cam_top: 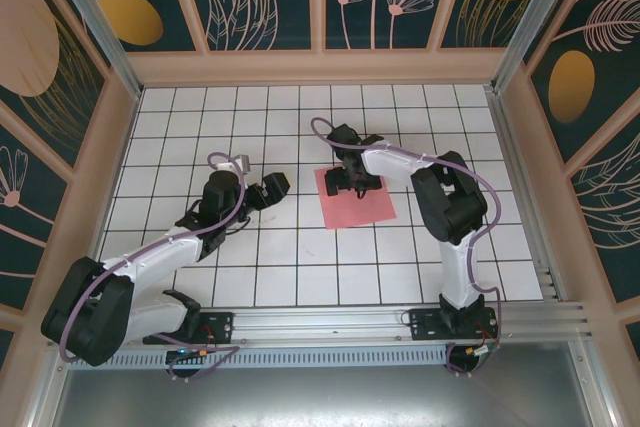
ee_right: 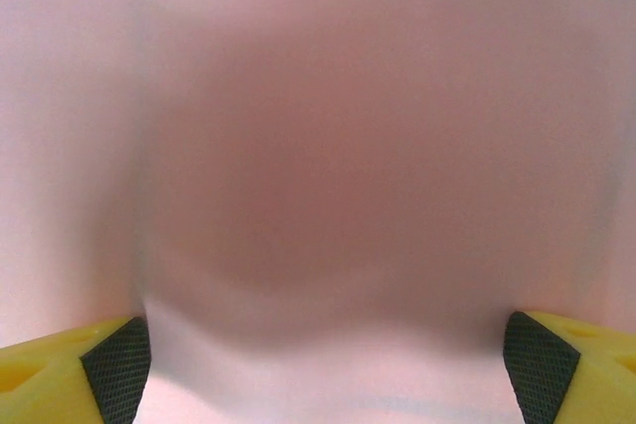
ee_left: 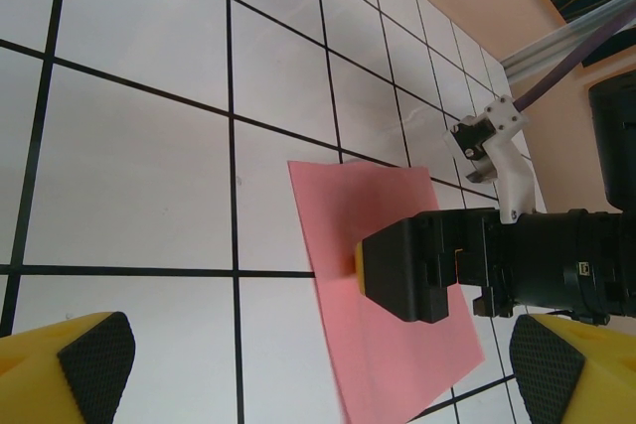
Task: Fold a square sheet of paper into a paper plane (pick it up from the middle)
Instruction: Fold the square sheet of paper in half at the center of the table.
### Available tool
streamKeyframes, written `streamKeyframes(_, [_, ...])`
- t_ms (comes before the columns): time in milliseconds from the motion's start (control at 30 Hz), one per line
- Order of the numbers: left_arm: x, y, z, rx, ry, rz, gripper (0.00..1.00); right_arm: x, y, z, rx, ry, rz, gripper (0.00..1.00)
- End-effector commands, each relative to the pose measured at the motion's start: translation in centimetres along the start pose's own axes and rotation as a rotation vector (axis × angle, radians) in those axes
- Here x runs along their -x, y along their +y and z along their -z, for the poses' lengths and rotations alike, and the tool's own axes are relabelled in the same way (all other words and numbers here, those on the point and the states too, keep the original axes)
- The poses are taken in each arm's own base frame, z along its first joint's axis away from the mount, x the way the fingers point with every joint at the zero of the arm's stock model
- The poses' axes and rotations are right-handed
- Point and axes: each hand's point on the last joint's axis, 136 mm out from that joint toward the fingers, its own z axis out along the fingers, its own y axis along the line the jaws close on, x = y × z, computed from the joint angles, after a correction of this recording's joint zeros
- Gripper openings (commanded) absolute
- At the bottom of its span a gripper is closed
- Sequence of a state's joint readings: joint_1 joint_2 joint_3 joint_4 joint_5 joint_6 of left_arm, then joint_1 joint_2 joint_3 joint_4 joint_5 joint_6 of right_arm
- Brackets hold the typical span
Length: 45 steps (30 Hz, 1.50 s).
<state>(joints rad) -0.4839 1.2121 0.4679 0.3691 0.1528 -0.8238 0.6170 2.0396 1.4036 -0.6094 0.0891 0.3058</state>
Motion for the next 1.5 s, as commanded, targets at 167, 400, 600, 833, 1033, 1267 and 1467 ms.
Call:
streamKeyframes(167, [0.2,-0.8,-0.1,-0.023,0.008,-0.012,0.99,-5.3,-1.7,-3.9,-0.086,0.177,-0.001,0.9])
streamKeyframes(400, [0.3,-0.9,0.0,-0.024,0.007,-0.009,0.99,-1.4,-0.1,-0.6,0.05,0.049,-0.076,0.71])
streamKeyframes(600, [0.2,-0.8,-0.1,-0.023,0.008,-0.009,0.99,-0.1,-0.5,1.0,0.048,0.003,-0.105,0.5])
streamKeyframes(833, [0.1,-0.7,-0.1,-0.019,0.01,-0.01,0.99,1.7,0.8,4.5,0.196,-0.076,-0.166,0.36])
streamKeyframes(1033, [0.4,-0.9,0.0,-0.022,0.004,-0.011,0.99,4.0,5.2,10.8,0.645,-0.168,-0.252,0.35])
streamKeyframes(1267, [0.7,-1.6,0.1,-0.042,0.0,-0.012,0.99,4.1,7.3,11.2,0.936,-0.15,-0.353,0.36])
streamKeyframes(1467, [0.3,-1.9,0.0,-0.061,0.024,-0.012,0.99,1.7,6.0,5.8,0.811,-0.055,-0.371,0.4])
